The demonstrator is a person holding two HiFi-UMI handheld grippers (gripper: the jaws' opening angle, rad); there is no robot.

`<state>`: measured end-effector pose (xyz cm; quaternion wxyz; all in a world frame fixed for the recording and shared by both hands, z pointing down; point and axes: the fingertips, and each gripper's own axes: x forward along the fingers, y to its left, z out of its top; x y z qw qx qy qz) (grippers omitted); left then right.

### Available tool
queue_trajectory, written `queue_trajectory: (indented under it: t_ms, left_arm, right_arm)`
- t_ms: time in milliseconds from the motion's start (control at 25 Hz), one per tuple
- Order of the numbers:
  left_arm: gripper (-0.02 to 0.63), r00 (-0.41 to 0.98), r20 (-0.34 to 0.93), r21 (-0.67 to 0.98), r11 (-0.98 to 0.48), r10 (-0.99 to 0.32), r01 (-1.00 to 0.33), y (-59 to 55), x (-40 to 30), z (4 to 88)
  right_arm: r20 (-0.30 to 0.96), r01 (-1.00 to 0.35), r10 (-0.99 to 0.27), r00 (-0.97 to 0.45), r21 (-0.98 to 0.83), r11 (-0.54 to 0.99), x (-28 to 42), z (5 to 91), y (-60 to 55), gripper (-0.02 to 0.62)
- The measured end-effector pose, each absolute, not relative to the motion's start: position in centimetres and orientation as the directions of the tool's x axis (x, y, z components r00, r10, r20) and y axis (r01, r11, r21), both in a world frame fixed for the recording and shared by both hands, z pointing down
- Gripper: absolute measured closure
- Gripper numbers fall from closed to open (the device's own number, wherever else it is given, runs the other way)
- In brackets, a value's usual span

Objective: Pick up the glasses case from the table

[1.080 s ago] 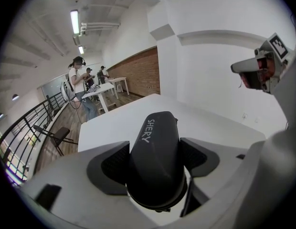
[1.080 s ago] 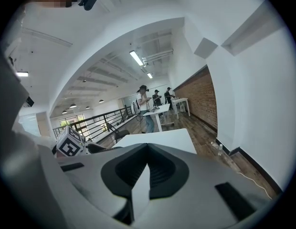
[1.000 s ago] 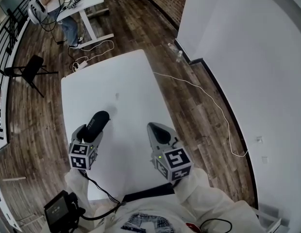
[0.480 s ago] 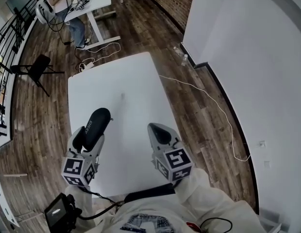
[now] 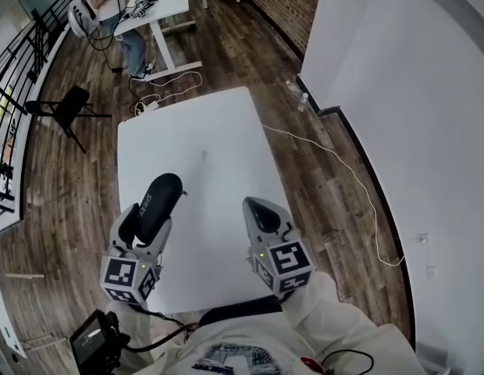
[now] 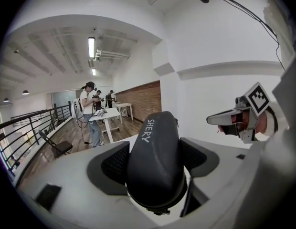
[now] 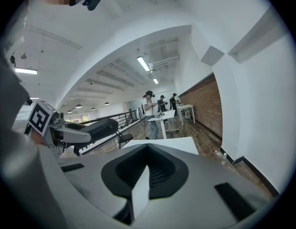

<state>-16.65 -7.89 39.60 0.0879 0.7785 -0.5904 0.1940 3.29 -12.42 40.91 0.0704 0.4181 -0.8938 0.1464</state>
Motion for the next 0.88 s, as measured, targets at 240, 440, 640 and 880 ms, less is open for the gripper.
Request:
queue_trajectory:
  t_ms: [240,440,640,880]
  left_arm:
    - [0.256,0.218,0.401,-0.094,-0.277,-0.89,-0.956,-7.2,-16.3,39.7]
    - [0.256,0.227,0.397,-0.103,-0.289,-0.889,-0.952,-7.2,-16.2,39.2]
    - [0.256,0.223,0.394,-0.103,-0.284,-0.892,-0.953,-7.0,-16.7,39.0]
    - [0.256,0.222,0.395,-0.105,-0.283,-0.891,-0.953,-6.8,-16.6,38.9]
  right_arm:
    - [0.241,-0.765,-0.726,-0.644,-0.189,0.615,3.5,40.6,-12.0,0.612]
    - [0.241,-0.761,-0.722,-0.649,-0.19,0.62,3.0,40.3,-11.8,0.612]
    - [0.24,-0.758,-0.719,-0.652,-0.19,0.624,2.6,40.2,-11.6,0.612]
    - [0.244,-0.758,-0.718,-0.652,-0.186,0.625,2.5,40.3,-11.6,0.612]
